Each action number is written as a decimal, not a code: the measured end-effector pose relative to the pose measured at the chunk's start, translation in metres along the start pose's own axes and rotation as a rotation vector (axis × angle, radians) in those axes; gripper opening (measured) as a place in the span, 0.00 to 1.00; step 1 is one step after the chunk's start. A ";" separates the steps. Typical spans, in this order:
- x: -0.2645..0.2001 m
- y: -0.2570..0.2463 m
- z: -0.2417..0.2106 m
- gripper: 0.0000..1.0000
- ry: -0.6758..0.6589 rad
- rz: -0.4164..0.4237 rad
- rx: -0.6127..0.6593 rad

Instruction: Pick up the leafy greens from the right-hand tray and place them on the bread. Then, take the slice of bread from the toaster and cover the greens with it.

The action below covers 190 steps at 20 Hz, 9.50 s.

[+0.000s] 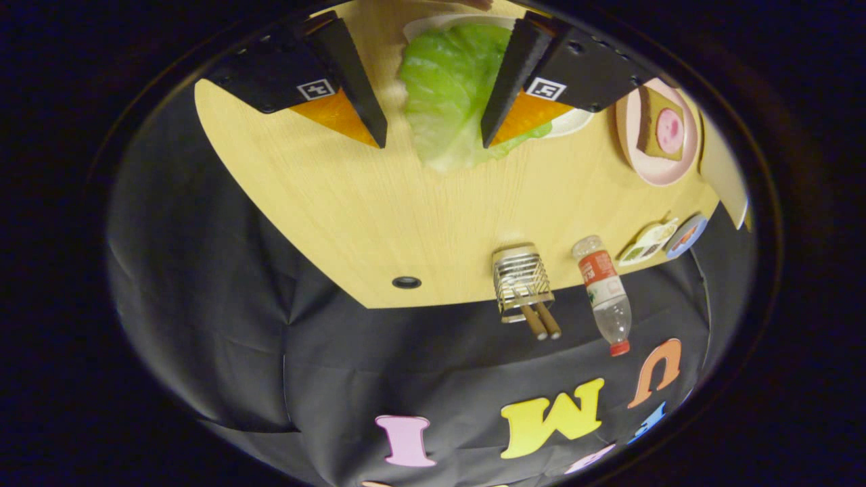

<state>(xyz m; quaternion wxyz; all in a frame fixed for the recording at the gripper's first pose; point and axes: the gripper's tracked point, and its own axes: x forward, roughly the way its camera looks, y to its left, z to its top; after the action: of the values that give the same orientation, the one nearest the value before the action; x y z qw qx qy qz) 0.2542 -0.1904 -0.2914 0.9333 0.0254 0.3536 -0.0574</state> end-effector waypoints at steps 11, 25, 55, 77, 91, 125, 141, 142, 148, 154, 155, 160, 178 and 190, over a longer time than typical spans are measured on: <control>-0.013 -0.014 -0.013 0.14 -0.024 -0.112 -0.060; -0.062 -0.007 0.017 0.00 -0.088 -0.082 -0.039; -0.187 0.188 0.019 0.00 -0.243 0.121 -0.285; -0.062 0.280 -0.010 0.00 -0.106 0.261 -0.265; -0.045 0.267 -0.018 0.63 -0.094 0.259 -0.219; -0.270 0.507 0.034 0.94 -0.264 0.492 -0.281; -0.222 0.532 0.007 0.61 -0.101 0.195 -0.260; -0.223 0.531 0.006 0.49 -0.101 0.193 -0.257; -0.223 0.528 0.002 0.13 -0.089 0.185 -0.192; -0.249 0.527 0.010 0.07 -0.121 0.224 -0.185; -0.255 0.526 0.013 0.07 -0.133 0.230 -0.171; -0.290 0.519 0.034 0.07 -0.160 0.308 -0.100; -0.261 0.395 0.048 0.07 -0.117 0.326 0.041; -0.168 0.320 0.015 0.07 -0.075 0.326 0.025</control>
<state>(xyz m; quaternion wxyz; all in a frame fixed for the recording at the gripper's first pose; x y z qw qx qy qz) 0.1792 0.1410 -0.1664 0.9424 0.0917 0.3089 0.0896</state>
